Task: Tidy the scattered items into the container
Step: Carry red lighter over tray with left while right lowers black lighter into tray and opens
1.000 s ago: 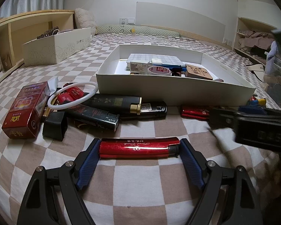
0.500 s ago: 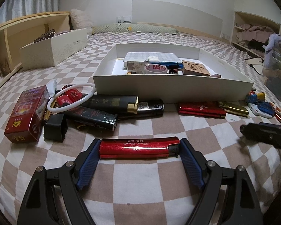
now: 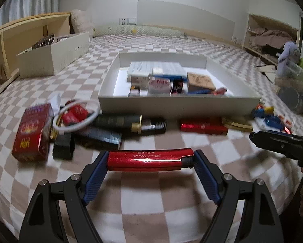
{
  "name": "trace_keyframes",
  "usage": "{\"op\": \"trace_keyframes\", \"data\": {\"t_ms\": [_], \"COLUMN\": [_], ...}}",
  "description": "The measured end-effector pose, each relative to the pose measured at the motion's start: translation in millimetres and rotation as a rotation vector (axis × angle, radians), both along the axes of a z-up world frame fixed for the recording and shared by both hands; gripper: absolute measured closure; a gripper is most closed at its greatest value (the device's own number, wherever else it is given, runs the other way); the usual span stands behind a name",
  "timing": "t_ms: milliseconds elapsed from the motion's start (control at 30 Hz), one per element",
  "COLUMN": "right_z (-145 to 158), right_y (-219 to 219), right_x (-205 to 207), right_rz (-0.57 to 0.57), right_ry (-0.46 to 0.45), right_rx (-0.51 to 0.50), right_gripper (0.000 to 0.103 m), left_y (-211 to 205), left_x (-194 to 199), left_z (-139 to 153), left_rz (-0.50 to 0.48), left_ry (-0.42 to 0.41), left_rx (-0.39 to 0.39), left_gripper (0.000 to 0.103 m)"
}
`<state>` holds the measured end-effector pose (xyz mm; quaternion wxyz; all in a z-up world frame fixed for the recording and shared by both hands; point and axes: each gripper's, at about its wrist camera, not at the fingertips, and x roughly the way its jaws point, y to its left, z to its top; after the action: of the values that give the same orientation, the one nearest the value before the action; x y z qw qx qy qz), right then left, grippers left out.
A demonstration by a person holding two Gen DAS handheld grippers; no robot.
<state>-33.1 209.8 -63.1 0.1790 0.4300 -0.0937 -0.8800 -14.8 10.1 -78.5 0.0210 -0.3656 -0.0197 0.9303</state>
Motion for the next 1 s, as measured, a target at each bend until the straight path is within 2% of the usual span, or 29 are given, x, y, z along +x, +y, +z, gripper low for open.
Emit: {"op": "trace_keyframes", "data": {"t_ms": [300, 533, 800, 1000], "right_z": [36.7, 50.9, 37.4, 26.8], "right_y": [7.1, 5.4, 12.6, 17.3], "right_x": [-40.8, -87.3, -143.2, -155.1], "right_rz": [0.005, 0.01, -0.028, -0.043], "right_ry": [0.096, 0.115, 0.027, -0.006], "right_rx": [0.014, 0.024, 0.012, 0.025], "right_gripper": [0.022, 0.022, 0.022, 0.022], "left_y": [-4.2, -9.1, -8.4, -0.9], "left_x": [-39.0, -78.5, -118.2, -127.2], "left_z": [34.2, 53.6, 55.2, 44.5], "left_rz": [0.002, 0.011, 0.004, -0.012], "left_ry": [0.04, 0.058, 0.017, -0.03], "left_rx": [0.033, 0.044, 0.062, 0.068], "left_gripper": [0.02, 0.02, 0.02, 0.02]}}
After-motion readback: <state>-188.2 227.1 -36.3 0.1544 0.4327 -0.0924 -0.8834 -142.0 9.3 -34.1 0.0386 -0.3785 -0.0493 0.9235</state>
